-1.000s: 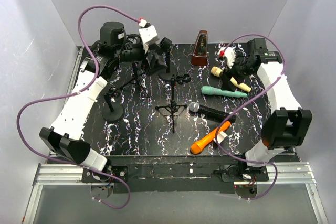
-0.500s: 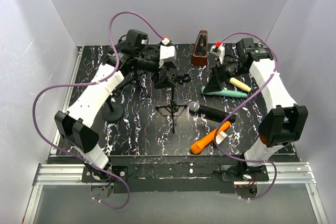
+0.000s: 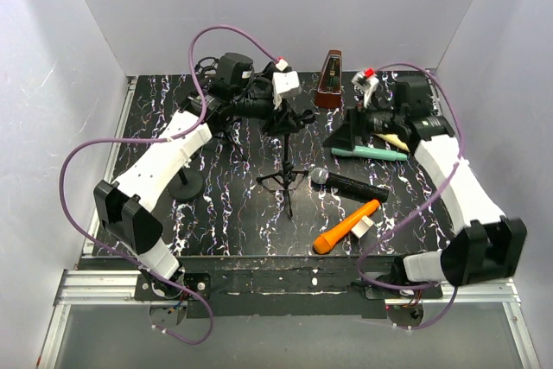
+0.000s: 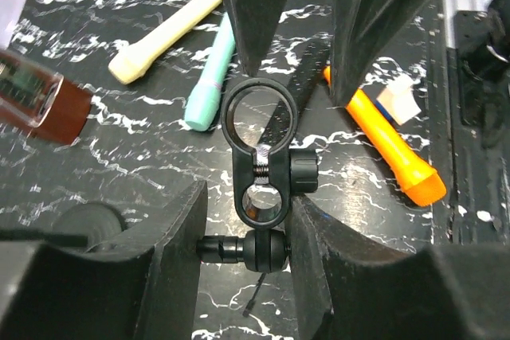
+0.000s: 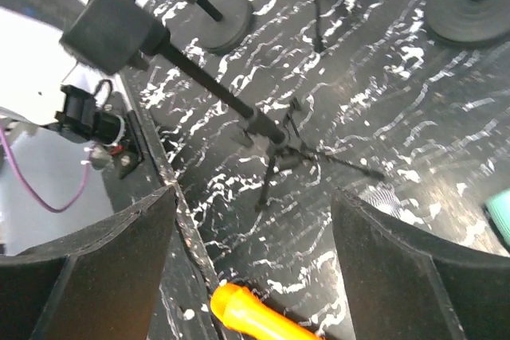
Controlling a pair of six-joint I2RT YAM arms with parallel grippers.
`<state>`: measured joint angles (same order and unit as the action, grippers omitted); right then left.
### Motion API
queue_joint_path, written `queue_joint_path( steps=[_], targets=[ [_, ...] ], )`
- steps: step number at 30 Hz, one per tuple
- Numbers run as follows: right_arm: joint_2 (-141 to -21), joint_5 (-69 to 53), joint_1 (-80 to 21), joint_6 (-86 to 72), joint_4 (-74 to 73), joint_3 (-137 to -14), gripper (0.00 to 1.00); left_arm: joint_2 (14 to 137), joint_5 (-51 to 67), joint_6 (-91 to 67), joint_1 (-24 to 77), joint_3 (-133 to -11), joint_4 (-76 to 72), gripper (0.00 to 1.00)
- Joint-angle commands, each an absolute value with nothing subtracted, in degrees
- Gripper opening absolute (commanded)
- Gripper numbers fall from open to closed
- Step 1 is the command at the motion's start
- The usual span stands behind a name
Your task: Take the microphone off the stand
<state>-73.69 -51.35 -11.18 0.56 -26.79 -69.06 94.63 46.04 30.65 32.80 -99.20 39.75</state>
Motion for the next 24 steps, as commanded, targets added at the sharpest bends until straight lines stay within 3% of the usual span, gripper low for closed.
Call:
queue_joint_path(
  steps=[1, 4, 8, 10, 13, 20, 24],
  targets=[
    [-82.7, -54.8, -15.9, -4.7, -25.2, -74.5, 0.85, 89.8, 31.0, 14.4, 33.2, -96.1, 29.6, 0.0],
    [-83.8, -51.3, -19.5, -7.1, -21.7, -73.2, 0.97, 89.0, 18.7, 1.5, 33.3, -94.8, 27.6, 0.0],
    [-90.4, -51.9, -20.4, -13.4, -21.1, -75.8, 0.98, 88.6, 6.7, -7.6, 33.3, -94.5, 27.9, 0.0],
    [-92.8, -51.2, -20.3, -15.3, -21.5, -78.0, 0.89, 88.9, 4.0, -9.3, 33.4, -95.2, 28.7, 0.0],
    [-94.9, -53.5, -20.6, -18.1, -19.4, -79.6, 0.67, 89.5, 0.9, -11.8, 33.3, -96.7, 29.9, 0.0],
    [-98.6, -52.2, -21.4, -21.4, -16.7, -80.7, 0.58, 91.0, 3.2, -14.3, 33.4, -98.1, 30.1, 0.0],
    [-101.1, -52.0, -22.4, -21.7, -16.2, -81.6, 0.64, 91.5, 2.4, -15.8, 33.4, -98.0, 29.9, 0.0]
  ],
)
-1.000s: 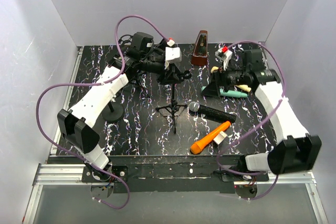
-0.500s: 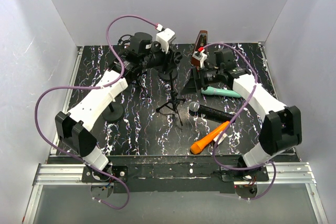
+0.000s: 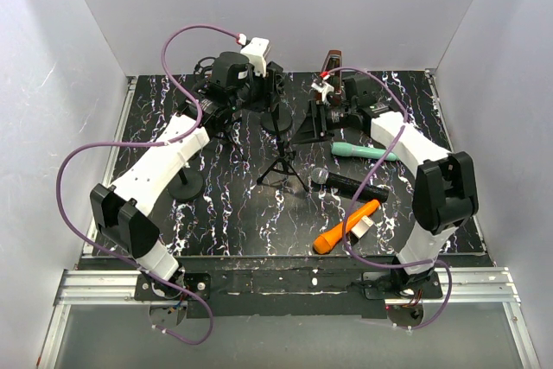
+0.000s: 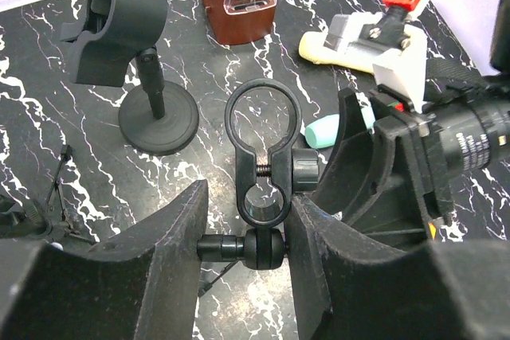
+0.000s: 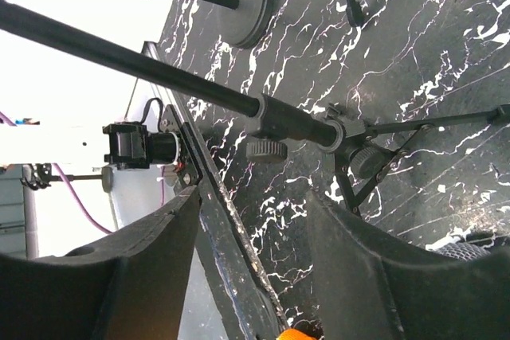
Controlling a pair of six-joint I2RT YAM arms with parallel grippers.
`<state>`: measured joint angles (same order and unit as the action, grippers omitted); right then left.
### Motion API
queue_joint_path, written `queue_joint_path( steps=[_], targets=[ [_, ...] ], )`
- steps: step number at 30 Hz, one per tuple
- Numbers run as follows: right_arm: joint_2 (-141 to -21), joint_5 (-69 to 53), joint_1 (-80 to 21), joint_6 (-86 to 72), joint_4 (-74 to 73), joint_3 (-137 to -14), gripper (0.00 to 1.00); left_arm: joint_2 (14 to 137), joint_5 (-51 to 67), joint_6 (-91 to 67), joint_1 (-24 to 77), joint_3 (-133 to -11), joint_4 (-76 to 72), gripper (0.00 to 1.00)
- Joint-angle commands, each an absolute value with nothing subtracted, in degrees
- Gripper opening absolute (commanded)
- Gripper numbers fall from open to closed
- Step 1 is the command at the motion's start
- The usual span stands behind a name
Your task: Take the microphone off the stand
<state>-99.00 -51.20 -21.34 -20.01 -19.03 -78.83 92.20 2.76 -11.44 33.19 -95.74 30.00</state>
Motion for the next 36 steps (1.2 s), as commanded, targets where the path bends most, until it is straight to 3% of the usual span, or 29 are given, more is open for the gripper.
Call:
queue_joint_path(
  steps=[1, 6, 10, 15, 17, 18, 19, 23, 28, 30, 31, 32, 35, 36],
  targets=[
    [-101.7, -51.9, -22.7, -21.8, -16.0, -81.9, 0.64, 91.6, 2.5, -15.9, 33.4, -98.1, 29.7, 0.0],
    [-103.6, -52.9, -23.5, -22.2, -15.4, -82.8, 0.62, 92.2, 3.6, -16.1, 33.4, -98.7, 29.7, 0.0],
    [-105.0, -53.5, -23.6, -23.6, -13.1, -83.1, 0.53, 92.4, 5.3, -16.3, 33.3, -98.7, 29.4, 0.0],
    [-106.0, -55.9, -24.2, -22.9, -11.3, -83.1, 0.31, 92.5, 4.8, -15.9, 33.3, -98.9, 29.4, 0.0],
    [-105.6, -57.4, -24.4, -20.0, -11.0, -82.6, 0.14, 92.6, 4.8, -15.8, 33.3, -99.1, 29.4, 0.0],
    [-104.9, -57.6, -24.7, -17.1, -11.6, -82.4, 0.05, 92.6, 4.8, -15.7, 33.3, -99.1, 29.4, 0.0],
    [-104.0, -55.9, -25.2, -11.2, -13.6, -82.4, 0.01, 92.7, 4.8, -15.7, 33.3, -99.1, 29.4, 0.0],
    [-97.1, -37.4, -30.1, 15.4, -16.7, -78.6, 0.01, 92.8, 4.4, -15.8, 33.3, -99.2, 29.2, 0.0],
    [-88.0, -15.1, -38.2, 52.2, 17.4, -55.2, 0.01, 92.5, 4.7, -16.0, 33.2, -99.1, 29.0, 0.0],
    [-89.1, -12.8, -38.7, 60.9, 29.7, -53.4, 0.01, 92.3, 4.8, -15.9, 33.2, -98.8, 28.9, 0.0],
    [-89.8, -10.7, -38.7, 60.3, 32.1, -53.9, 0.03, 92.2, 4.8, -15.9, 33.2, -98.6, 29.0, 0.0],
    [-90.1, -8.8, -38.7, 58.6, 33.0, -54.4, 0.14, 92.0, 4.8, -15.9, 33.2, -98.6, 29.0, 0.0],
    [-88.1, -8.4, -38.1, 52.9, 28.2, -54.8, 0.62, 91.8, 4.9, -15.7, 33.2, -98.6, 29.4, 0.0],
    [-86.7, -9.6, -37.5, 49.2, 24.0, -55.3, 0.73, 91.7, 5.0, -15.7, 33.2, -98.5, 29.4, 0.0]
  ],
)
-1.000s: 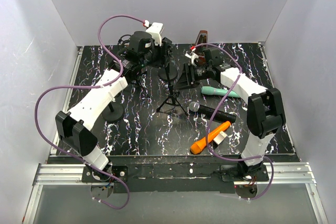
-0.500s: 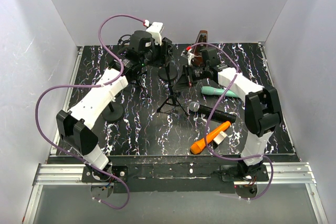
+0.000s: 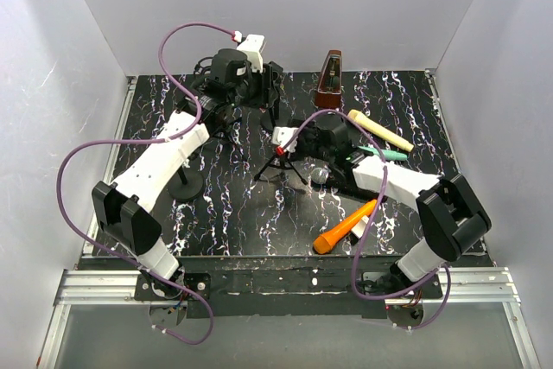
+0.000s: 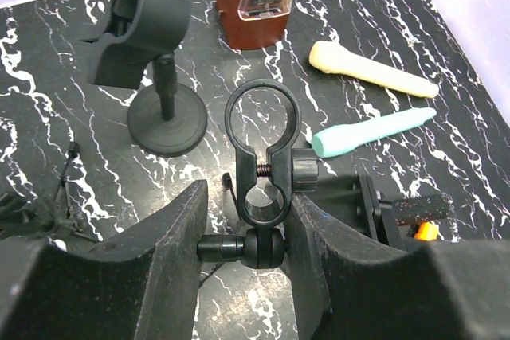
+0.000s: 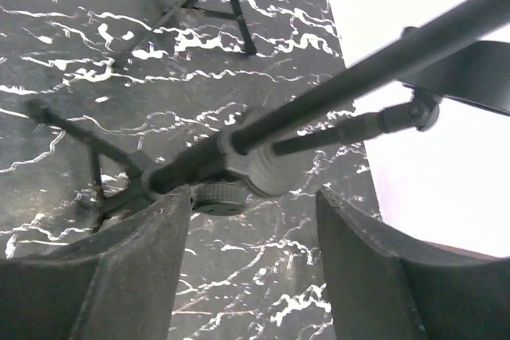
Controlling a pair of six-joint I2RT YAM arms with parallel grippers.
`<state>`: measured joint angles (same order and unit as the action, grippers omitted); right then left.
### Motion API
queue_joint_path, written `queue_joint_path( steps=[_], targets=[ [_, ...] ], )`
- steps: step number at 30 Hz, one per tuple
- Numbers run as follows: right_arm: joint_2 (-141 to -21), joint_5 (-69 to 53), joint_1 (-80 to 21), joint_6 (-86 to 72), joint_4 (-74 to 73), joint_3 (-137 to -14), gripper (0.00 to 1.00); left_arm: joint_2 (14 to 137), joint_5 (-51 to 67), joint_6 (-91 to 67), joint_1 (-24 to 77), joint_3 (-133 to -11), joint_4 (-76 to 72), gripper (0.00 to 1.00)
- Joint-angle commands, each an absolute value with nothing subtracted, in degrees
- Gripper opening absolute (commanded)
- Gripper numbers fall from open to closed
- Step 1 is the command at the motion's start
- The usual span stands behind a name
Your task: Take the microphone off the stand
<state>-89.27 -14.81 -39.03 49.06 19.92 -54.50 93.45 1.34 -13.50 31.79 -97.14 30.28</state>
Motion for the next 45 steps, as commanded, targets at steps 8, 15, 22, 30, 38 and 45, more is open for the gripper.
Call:
queue_joint_path(
  steps=[8, 15, 22, 30, 38, 45],
  targets=[
    [-86.5, -37.2, -27.0, 14.0, -12.1, -71.3, 0.76, 90.9, 5.1, -16.1, 33.2, -97.5, 28.1, 0.0],
    [-91.0, -47.8, -25.1, -6.0, -7.7, -72.2, 0.77, 91.1, 5.4, -16.4, 33.2, -97.4, 27.9, 0.0],
    [-94.0, -43.1, -25.4, -4.9, -8.2, -72.8, 0.75, 90.7, 5.3, -16.4, 33.2, -96.9, 27.9, 0.0],
    [-96.9, -36.4, -25.2, 7.8, -12.0, -67.9, 0.71, 90.6, 5.5, -16.3, 33.3, -96.6, 27.6, 0.0],
    [-93.9, -43.6, -25.0, 7.8, -13.8, -72.1, 0.73, 90.4, 5.7, -16.1, 33.2, -96.0, 27.5, 0.0],
    [-93.1, -48.5, -24.7, -9.2, -7.4, -72.7, 0.71, 91.0, 6.0, -15.9, 33.2, -96.4, 27.4, 0.0]
  ],
)
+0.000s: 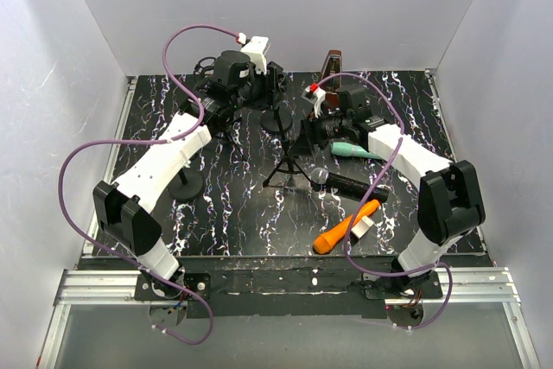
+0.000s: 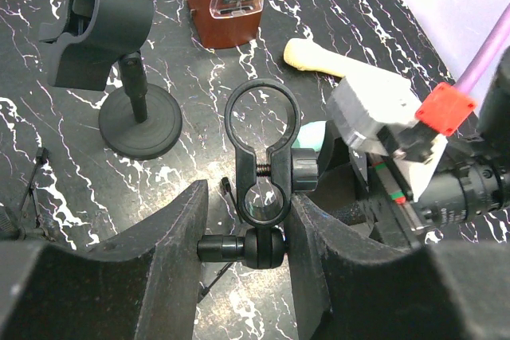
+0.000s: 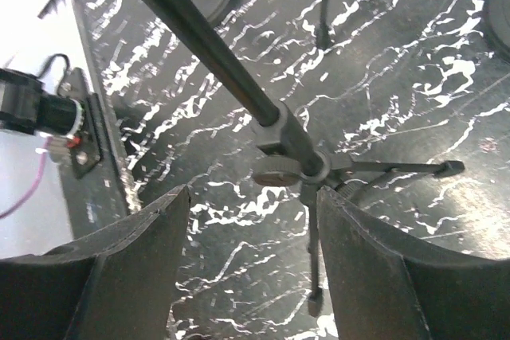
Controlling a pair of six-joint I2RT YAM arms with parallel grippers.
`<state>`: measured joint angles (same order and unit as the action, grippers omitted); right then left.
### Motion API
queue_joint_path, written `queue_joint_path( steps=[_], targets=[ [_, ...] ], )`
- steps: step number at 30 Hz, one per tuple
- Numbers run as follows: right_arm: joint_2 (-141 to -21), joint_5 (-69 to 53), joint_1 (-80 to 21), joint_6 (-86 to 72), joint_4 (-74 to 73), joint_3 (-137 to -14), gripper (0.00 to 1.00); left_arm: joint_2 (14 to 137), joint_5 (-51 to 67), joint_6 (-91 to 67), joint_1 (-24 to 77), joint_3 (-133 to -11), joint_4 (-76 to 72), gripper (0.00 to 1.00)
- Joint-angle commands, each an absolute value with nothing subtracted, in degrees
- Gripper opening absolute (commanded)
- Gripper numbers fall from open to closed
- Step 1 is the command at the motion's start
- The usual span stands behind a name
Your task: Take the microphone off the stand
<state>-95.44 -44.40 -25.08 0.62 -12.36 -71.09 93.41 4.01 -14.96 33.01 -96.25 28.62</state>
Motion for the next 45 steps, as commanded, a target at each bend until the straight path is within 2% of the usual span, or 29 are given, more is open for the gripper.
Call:
queue_joint_path(
  steps=[1, 5, 9, 18, 21, 23, 25, 28, 30, 33, 34, 36, 37, 38, 39, 41, 42, 45],
  targets=[
    [-93.3, -48.5, -24.7, -10.0, -6.9, -72.4, 0.7, 91.0, 6.1, -15.8, 33.2, -96.6, 27.4, 0.0],
    [-94.5, -48.3, -24.7, -10.8, -7.1, -72.6, 0.64, 91.1, 6.2, -15.6, 33.3, -96.9, 27.6, 0.0],
    [-95.4, -48.0, -24.6, -9.9, -7.6, -73.4, 0.54, 91.2, 6.2, -15.5, 33.2, -97.0, 27.7, 0.0],
    [-96.6, -45.7, -24.6, -8.4, -6.9, -74.2, 0.45, 91.5, 6.6, -15.5, 33.2, -97.1, 27.5, 0.0],
    [-96.8, -44.7, -24.6, -6.2, -7.3, -74.6, 0.37, 91.4, 6.6, -15.4, 33.2, -97.0, 27.6, 0.0],
    [-96.4, -44.5, -24.7, -2.9, -7.7, -75.1, 0.28, 91.3, 6.6, -15.4, 33.2, -96.9, 27.5, 0.0],
    [-94.9, -42.6, -26.4, 8.4, -10.5, -75.7, 0.13, 91.3, 6.7, -15.4, 33.2, -96.8, 27.6, 0.0],
    [-91.2, -34.0, -29.6, 24.3, -9.1, -73.5, 0.01, 91.2, 6.7, -15.3, 33.2, -96.8, 27.7, 0.0],
    [-88.5, -26.8, -32.0, 36.0, -3.9, -68.9, 0.01, 91.3, 6.8, -15.3, 33.2, -96.9, 27.7, 0.0],
    [-83.7, -18.8, -36.5, 65.2, 12.9, -54.8, 0.01, 91.2, 6.9, -15.4, 33.2, -96.8, 27.7, 0.0],
    [-83.1, -18.7, -37.2, 73.9, 22.6, -47.9, 0.01, 91.2, 7.0, -15.4, 33.3, -96.8, 27.6, 0.0],
    [-86.1, -19.1, -37.4, 80.6, 48.3, -39.1, 0.01, 91.2, 7.1, -15.3, 33.3, -96.7, 27.6, 0.0],
    [-87.7, -18.6, -37.4, 82.9, 53.5, -37.2, 0.01, 91.2, 7.2, -15.3, 33.3, -96.7, 27.6, 0.0],
    [-87.5, -18.1, -37.4, 83.1, 52.9, -37.0, 0.01, 91.2, 7.2, -15.3, 33.3, -96.7, 27.5, 0.0],
    [-86.3, -17.5, -37.3, 81.4, 49.7, -37.3, 0.06, 91.2, 7.2, -15.3, 33.3, -96.7, 27.5, 0.0],
    [-82.6, -17.6, -36.5, 75.6, 36.6, -39.7, 0.37, 91.1, 7.3, -15.3, 33.3, -96.6, 27.5, 0.0],
    [-80.6, -18.3, -36.0, 72.0, 26.5, -42.7, 0.48, 91.1, 7.1, -15.3, 33.3, -96.6, 27.4, 0.0],
    [-77.7, -24.6, -33.1, 58.6, 3.7, -51.6, 0.64, 91.0, 7.0, -15.3, 33.2, -96.4, 27.6, 0.0]
  ],
)
